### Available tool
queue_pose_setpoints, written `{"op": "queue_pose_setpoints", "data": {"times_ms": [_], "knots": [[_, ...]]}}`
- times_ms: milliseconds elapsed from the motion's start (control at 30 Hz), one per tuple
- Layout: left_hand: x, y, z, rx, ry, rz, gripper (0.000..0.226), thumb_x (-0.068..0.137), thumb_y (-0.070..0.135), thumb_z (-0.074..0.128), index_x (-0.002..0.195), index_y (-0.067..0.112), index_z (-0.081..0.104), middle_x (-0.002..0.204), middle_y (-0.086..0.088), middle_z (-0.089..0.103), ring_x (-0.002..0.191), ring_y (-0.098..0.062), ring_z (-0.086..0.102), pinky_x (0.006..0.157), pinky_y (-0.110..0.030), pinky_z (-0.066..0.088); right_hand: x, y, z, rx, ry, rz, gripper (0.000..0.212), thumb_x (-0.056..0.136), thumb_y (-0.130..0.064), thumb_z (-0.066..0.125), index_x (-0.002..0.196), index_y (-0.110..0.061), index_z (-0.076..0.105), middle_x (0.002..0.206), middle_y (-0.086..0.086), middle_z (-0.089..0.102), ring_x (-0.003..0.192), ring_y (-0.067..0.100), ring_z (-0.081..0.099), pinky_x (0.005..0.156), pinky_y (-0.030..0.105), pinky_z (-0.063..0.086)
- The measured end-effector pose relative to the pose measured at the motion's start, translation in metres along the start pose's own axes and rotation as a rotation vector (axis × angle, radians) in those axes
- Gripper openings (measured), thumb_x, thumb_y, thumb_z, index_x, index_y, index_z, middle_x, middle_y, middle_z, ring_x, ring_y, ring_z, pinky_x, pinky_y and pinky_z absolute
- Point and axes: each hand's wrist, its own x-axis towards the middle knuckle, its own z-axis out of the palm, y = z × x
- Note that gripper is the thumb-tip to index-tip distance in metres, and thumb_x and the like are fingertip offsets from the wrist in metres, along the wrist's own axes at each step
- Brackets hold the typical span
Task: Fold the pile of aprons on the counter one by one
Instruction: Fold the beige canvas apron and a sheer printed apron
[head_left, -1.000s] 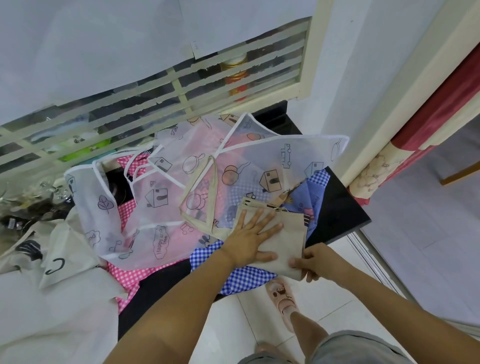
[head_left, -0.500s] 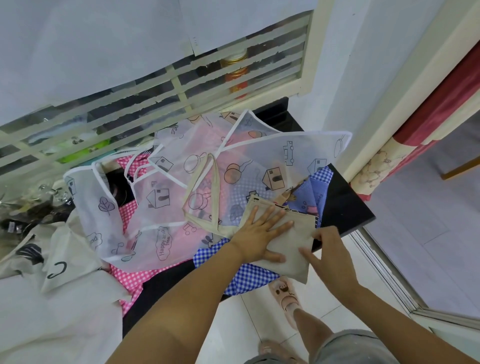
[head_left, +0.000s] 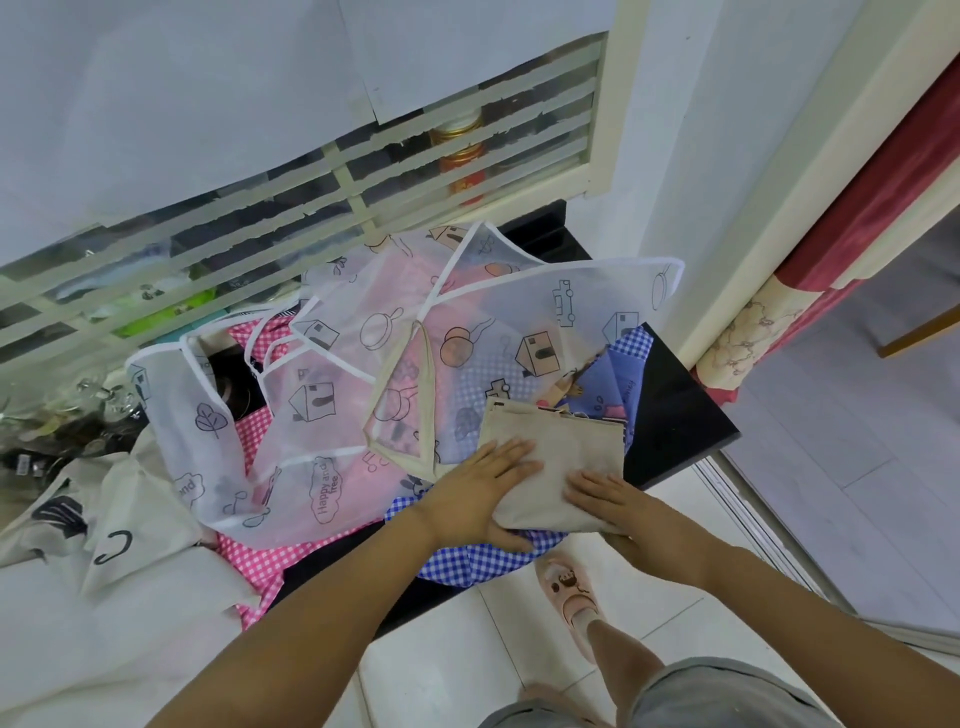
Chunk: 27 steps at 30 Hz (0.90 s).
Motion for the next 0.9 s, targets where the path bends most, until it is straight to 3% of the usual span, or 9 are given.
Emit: {"op": "queue_pose_setpoints", "data": {"times_ms": [100,200,267,367,467,600,667,800,900], "knots": [[-0.011,-0.005,-0.001,-0.100,0.034,-0.013,0.077,0.084,0.042,0.062,0.150,0.019,0.029,0.157,0.006,0.010,0.144,-0.005,0.006,0.114,-0.016,-0.009,-0.001,-0.002,-0.014,0.338,0.026,0.135,0.045,0.098,-0.027,0.045,0.141,-0.037,0.038,0.147,-0.015,0.039,0.136,-0.004,0.032,0.113,0.022,0.029],[-0.003,0.001,-0.015,-0.406,0.075,-0.175,0.057,0.083,0.024,0.070,0.136,0.014,0.053,0.148,-0.001,0.041,0.133,-0.004,0.033,0.109,-0.006,0.013,0.004,-0.007,-0.026,0.634,0.102,0.322,0.027,0.098,-0.025,0.048,0.122,-0.036,0.057,0.127,-0.014,0.059,0.117,0.005,0.054,0.101,0.024,0.044],[0.007,0.006,-0.033,-0.606,0.078,-0.300,0.044,0.081,0.021,0.075,0.123,0.012,0.064,0.129,0.001,0.060,0.119,-0.008,0.051,0.100,-0.009,0.035,0.013,-0.009,-0.032,0.774,0.233,0.467,0.021,0.094,-0.038,0.051,0.110,-0.030,0.063,0.112,-0.005,0.066,0.106,0.019,0.060,0.091,0.028,0.048],[0.018,0.006,-0.058,-0.890,0.041,-0.452,0.035,0.084,0.022,0.073,0.115,0.009,0.068,0.098,0.012,0.065,0.094,-0.011,0.062,0.074,-0.009,0.048,0.026,-0.007,-0.040,0.882,0.336,0.648,0.018,0.098,-0.025,0.048,0.106,-0.018,0.062,0.109,0.011,0.063,0.105,0.031,0.058,0.088,0.031,0.050],[0.028,-0.003,-0.059,-0.953,0.123,-0.540,0.030,0.087,0.028,0.069,0.113,0.012,0.070,0.103,0.001,0.072,0.097,-0.017,0.067,0.086,-0.024,0.053,0.033,-0.008,-0.047,0.952,0.336,0.717,0.016,0.098,-0.023,0.049,0.102,-0.017,0.063,0.114,0.019,0.063,0.104,0.034,0.061,0.094,0.045,0.051],[0.039,-0.003,-0.049,-0.725,0.227,-0.606,0.027,0.092,0.027,0.062,0.108,0.006,0.069,0.092,0.000,0.066,0.079,-0.012,0.062,0.061,-0.005,0.043,0.043,-0.008,-0.049,0.716,0.374,0.785,0.014,0.095,-0.023,0.055,0.098,-0.010,0.060,0.103,0.018,0.061,0.097,0.037,0.060,0.087,0.053,0.052],[0.045,-0.001,-0.047,-0.635,0.255,-0.620,0.026,0.093,0.021,0.062,0.105,-0.001,0.067,0.087,-0.001,0.059,0.071,-0.006,0.053,0.051,-0.003,0.036,0.049,-0.008,-0.052,0.592,0.379,0.818,0.017,0.094,-0.025,0.056,0.103,-0.011,0.055,0.099,0.010,0.058,0.094,0.030,0.058,0.084,0.046,0.053],[0.052,-0.001,-0.042,-0.583,0.280,-0.650,0.026,0.091,0.016,0.063,0.110,-0.002,0.064,0.097,-0.007,0.062,0.083,-0.013,0.052,0.052,-0.004,0.034,0.060,-0.013,-0.056,0.292,0.361,0.818,0.021,0.095,-0.027,0.055,0.112,-0.015,0.052,0.103,0.003,0.055,0.087,0.017,0.053,0.073,0.027,0.043],[0.054,-0.006,-0.042,-0.595,0.256,-0.691,0.027,0.088,0.017,0.066,0.109,0.001,0.060,0.097,-0.004,0.060,0.086,-0.014,0.053,0.054,-0.013,0.033,0.069,-0.013,-0.061,-0.028,0.336,0.713,0.026,0.095,-0.025,0.053,0.119,-0.016,0.055,0.116,0.003,0.052,0.100,0.019,0.052,0.080,0.025,0.040]]}}
